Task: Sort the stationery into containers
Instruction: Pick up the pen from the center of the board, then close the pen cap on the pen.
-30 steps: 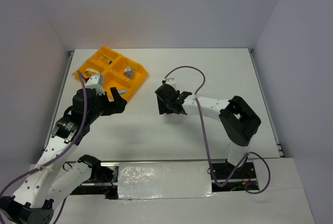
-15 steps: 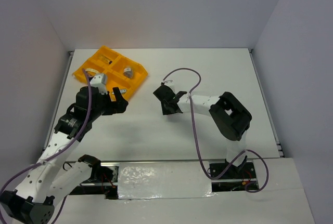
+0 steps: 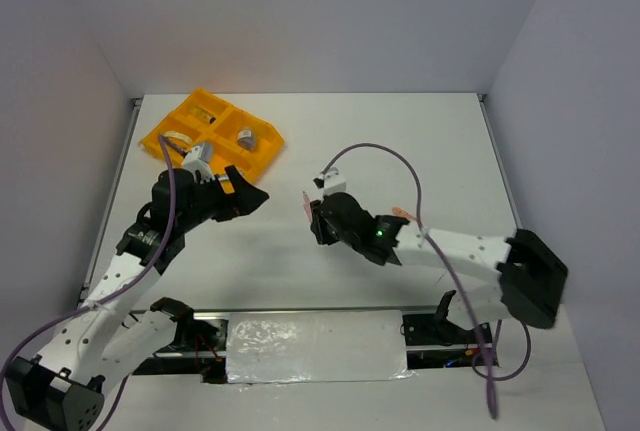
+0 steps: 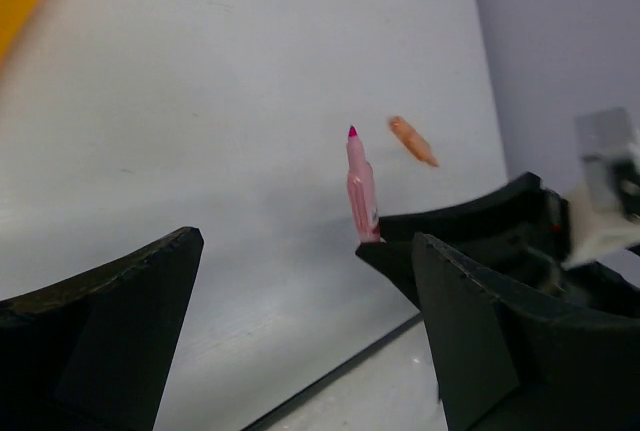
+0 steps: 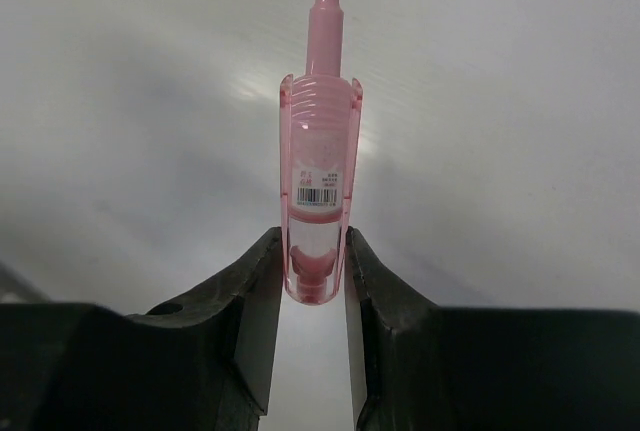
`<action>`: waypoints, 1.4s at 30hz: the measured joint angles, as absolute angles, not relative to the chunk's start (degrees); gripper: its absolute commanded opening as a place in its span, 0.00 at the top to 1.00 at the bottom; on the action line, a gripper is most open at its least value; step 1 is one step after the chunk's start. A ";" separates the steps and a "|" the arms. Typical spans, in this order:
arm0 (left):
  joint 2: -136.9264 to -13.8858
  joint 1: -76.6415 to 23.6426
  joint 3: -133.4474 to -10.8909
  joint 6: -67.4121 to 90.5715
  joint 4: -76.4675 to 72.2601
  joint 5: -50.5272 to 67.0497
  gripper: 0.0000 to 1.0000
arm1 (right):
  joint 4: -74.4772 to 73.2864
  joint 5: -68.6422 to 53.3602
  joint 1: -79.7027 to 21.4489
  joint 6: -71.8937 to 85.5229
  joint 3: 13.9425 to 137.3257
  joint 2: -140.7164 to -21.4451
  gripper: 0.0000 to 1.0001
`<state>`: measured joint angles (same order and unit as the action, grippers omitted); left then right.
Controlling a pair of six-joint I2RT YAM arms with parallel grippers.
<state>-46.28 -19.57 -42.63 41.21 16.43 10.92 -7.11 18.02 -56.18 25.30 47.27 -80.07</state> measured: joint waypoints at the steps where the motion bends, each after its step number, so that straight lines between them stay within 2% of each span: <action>1: -46.11 -19.88 -41.50 43.29 14.35 11.99 0.03 | -5.41 18.00 -58.39 24.86 45.52 -75.53 1.00; 6: -47.09 -23.99 -39.03 51.55 5.69 15.09 0.05 | -2.02 19.20 -64.18 25.08 42.65 -62.63 1.00; 14: -51.40 -30.61 -40.12 54.35 -3.11 15.38 0.19 | -5.80 24.05 -70.52 26.57 45.17 -62.92 1.00; 15: -51.66 -30.74 -40.25 54.35 -3.55 15.44 0.22 | -6.22 24.49 -70.94 26.74 45.82 -63.24 1.00; 16: -51.77 -30.85 -40.27 54.35 -3.95 15.53 0.30 | -6.48 24.84 -71.11 26.81 46.41 -63.53 1.00; 17: -51.77 -30.92 -40.27 54.41 -4.21 15.62 0.34 | -6.87 25.17 -71.13 27.00 47.00 -63.77 1.00; 20: -51.77 -30.96 -40.29 54.08 -4.25 15.75 0.38 | -7.09 26.28 -71.16 27.40 48.62 -64.62 1.00; 21: -51.77 -30.96 -40.29 54.06 -4.14 15.75 0.45 | -7.09 26.55 -71.16 27.46 48.95 -64.84 1.00; 22: -51.77 -30.96 -40.29 54.04 -4.05 15.75 0.56 | -7.14 26.68 -71.16 27.55 49.19 -65.06 1.00; 24: -51.77 -30.96 -40.29 53.87 -3.88 15.75 0.63 | -7.22 26.79 -71.22 27.62 49.23 -65.14 1.00; 28: -51.77 -30.96 -40.29 53.43 -3.95 15.81 0.63 | -7.38 26.76 -71.26 27.59 49.45 -65.32 1.00; 30: -51.77 -30.96 -40.29 52.93 -4.29 16.01 0.67 | -7.35 26.72 -71.26 27.59 49.78 -65.71 1.00; 35: -51.88 -30.94 -40.27 52.64 -5.06 16.62 0.69 | -7.33 26.74 -71.26 27.59 49.87 -65.87 1.00; 38: -52.18 -30.94 -40.21 52.71 -5.61 16.84 0.74 | -7.35 26.79 -71.26 27.59 49.87 -65.87 1.00; 40: -52.42 -30.94 -40.14 52.64 -6.00 16.88 0.73 | -7.42 26.81 -71.26 27.59 49.87 -65.87 1.00; 41: -52.47 -30.94 -40.12 52.64 -6.02 16.88 0.66 | -7.49 26.81 -71.26 27.59 49.87 -65.87 1.00; 42: -52.47 -30.94 -40.10 52.47 -6.04 16.86 0.64 | -7.53 26.79 -71.26 27.59 49.87 -65.84 1.00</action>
